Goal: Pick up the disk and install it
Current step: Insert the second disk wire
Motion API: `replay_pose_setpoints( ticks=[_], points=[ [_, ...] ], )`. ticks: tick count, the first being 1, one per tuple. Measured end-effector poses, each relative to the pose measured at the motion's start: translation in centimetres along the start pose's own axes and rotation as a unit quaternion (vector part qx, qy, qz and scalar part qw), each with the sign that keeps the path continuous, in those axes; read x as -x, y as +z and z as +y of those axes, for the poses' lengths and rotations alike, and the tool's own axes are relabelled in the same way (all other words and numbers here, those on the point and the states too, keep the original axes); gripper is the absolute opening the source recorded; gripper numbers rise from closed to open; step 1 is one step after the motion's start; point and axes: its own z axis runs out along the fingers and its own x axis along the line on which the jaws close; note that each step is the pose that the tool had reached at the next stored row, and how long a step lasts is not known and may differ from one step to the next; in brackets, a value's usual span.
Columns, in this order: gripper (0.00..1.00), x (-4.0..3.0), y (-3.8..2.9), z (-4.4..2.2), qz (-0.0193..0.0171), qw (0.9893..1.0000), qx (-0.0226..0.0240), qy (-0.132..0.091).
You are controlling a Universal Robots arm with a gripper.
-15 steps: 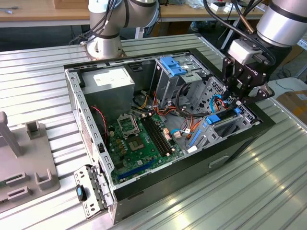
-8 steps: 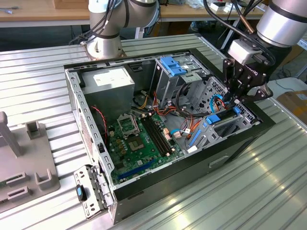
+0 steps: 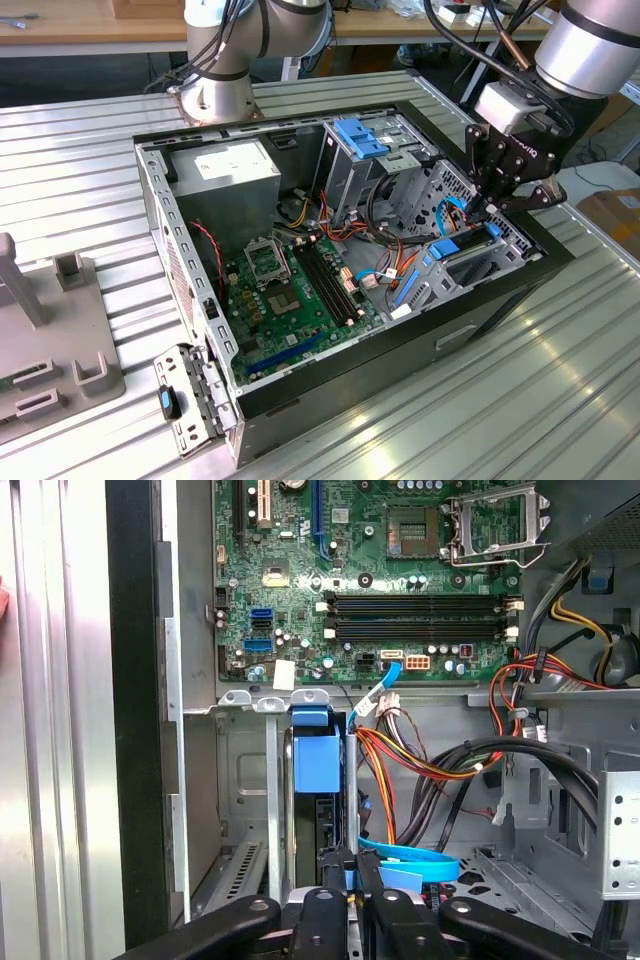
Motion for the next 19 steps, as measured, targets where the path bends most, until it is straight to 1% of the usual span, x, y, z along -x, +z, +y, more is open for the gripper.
replay_pose_setpoints(
  ticks=[2,5,7,9,10,12,13,16,19],
  points=[
    [0.16,-0.02,0.0,0.07,-0.0005,1.0,-0.0001,-0.002],
    [0.16,-0.1,0.11,0.19,-0.0029,0.9999,-0.0012,-0.014],
    [0.16,-0.14,0.17,0.25,-0.0034,0.9997,-0.002,-0.023],
    [0.16,-0.14,0.17,0.26,-0.0035,0.9997,-0.0021,-0.024],
    [0.16,-0.15,0.18,0.26,-0.004,0.9997,-0.0022,-0.024],
    [0.16,-0.31,0.2,0.27,-0.0122,0.9996,-0.0023,-0.024],
    [0.16,-0.41,0.21,0.27,-0.0142,0.9996,-0.0023,-0.024],
    [0.16,-0.73,0.27,0.26,-0.0142,0.9996,-0.0023,-0.024],
    [0.16,-0.82,0.44,0.26,-0.0142,0.9996,-0.0023,-0.024]
  ],
)
